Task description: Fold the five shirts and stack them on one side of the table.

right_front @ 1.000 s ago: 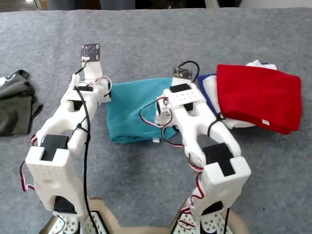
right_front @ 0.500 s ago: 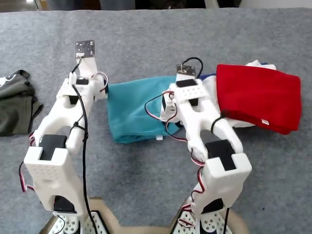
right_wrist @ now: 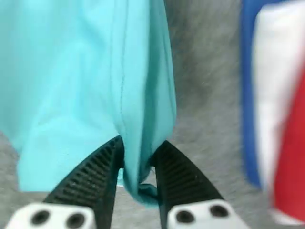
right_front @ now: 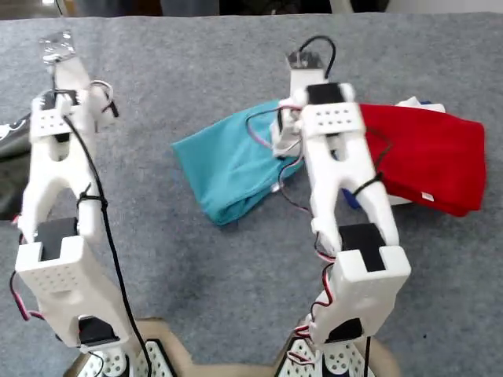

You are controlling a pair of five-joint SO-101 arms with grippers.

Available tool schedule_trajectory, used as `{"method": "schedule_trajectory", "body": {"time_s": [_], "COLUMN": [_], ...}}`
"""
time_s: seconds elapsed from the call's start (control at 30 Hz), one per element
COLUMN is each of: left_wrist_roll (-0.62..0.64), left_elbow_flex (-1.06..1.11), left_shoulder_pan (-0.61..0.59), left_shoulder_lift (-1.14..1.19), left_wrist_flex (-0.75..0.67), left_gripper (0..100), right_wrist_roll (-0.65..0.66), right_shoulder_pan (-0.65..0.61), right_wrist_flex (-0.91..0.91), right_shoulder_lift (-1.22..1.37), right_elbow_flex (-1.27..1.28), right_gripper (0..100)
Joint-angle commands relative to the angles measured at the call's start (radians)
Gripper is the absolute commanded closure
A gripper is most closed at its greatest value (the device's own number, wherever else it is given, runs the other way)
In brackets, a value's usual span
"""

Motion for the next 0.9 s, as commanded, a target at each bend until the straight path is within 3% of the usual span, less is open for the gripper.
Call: {"method": "schedule_trajectory", "body": {"time_s": [0.0,0.3,0.5,0.87], "left_wrist_roll": [0.003,0.003,0.003,0.002], "left_elbow_flex": [-0.064,-0.045,-0.045,-0.045], "left_shoulder_pan": [-0.031,-0.015,-0.008,-0.008], "left_shoulder_lift": [-0.018,-0.018,-0.018,-0.018], "left_wrist_flex": [0.04,0.04,0.04,0.041], "left_gripper": [90,90,90,90], "right_wrist_roll": [0.158,0.387,0.456,0.562], "right_shoulder_pan": [0.086,0.298,0.457,0.692], "right_wrist_flex": [0.012,0.061,0.146,0.152], "right_shoulder_lift": [-0.004,-0.005,-0.002,0.047], "right_elbow_flex": [-0.14,-0.352,-0.507,-0.513], "right_gripper": [98.5,98.5,98.5,98.5]}}
